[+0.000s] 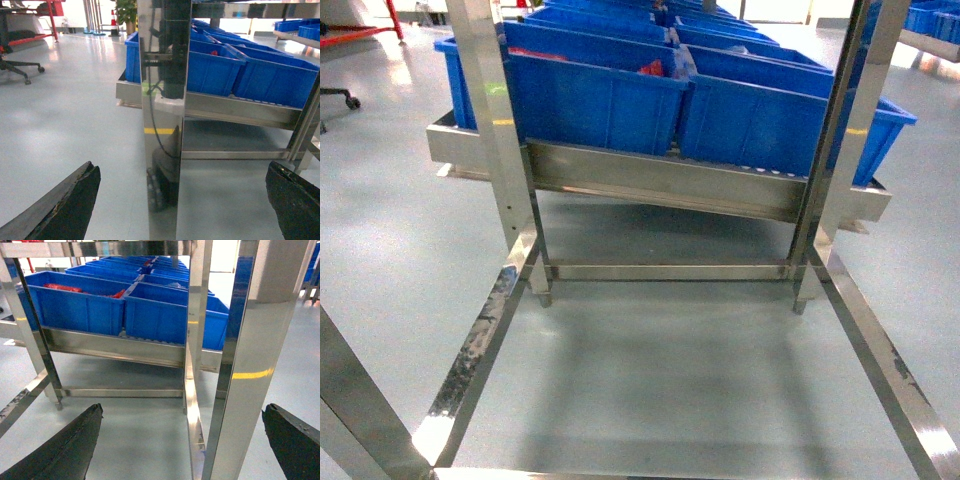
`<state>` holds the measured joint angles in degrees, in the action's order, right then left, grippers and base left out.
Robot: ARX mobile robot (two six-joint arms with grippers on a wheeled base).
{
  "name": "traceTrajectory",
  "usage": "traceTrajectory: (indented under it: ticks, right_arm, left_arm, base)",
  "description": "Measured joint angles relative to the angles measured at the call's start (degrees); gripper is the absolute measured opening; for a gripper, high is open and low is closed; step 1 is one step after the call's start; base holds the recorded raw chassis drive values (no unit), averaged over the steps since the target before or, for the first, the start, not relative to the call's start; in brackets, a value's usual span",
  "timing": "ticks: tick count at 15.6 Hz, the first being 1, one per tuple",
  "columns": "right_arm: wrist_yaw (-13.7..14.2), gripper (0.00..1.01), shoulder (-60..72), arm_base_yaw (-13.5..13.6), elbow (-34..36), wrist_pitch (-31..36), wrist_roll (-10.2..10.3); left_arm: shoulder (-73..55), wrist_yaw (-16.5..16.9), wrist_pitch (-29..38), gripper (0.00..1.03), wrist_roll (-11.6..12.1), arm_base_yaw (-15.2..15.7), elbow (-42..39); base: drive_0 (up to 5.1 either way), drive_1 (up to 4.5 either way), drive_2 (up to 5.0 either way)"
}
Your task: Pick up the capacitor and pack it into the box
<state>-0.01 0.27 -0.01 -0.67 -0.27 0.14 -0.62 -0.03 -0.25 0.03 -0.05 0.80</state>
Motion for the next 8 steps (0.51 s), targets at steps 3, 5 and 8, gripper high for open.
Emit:
traceTrajectory:
  ticks: [3,5,8]
  right_arm:
    - [0.00,0.98,0.00,0.00,0.00,0.00,0.00]
    - [0.00,0.98,0.00,0.00,0.00,-0.02,0.00]
    - [0.00,0.98,0.00,0.00,0.00,-0.02,0.00]
  left_arm:
    - [0.00,0.00,0.00,0.98,0.00,0.00,0.00]
    - [0.00,0.00,0.00,0.98,0.00,0.00,0.00]
    - [0.00,0.00,0.00,0.98,0.00,0.00,0.00]
  base:
    - [0.0,0.00,0.0]
    - [0.0,0.00,0.0]
    - [0.0,0.00,0.0]
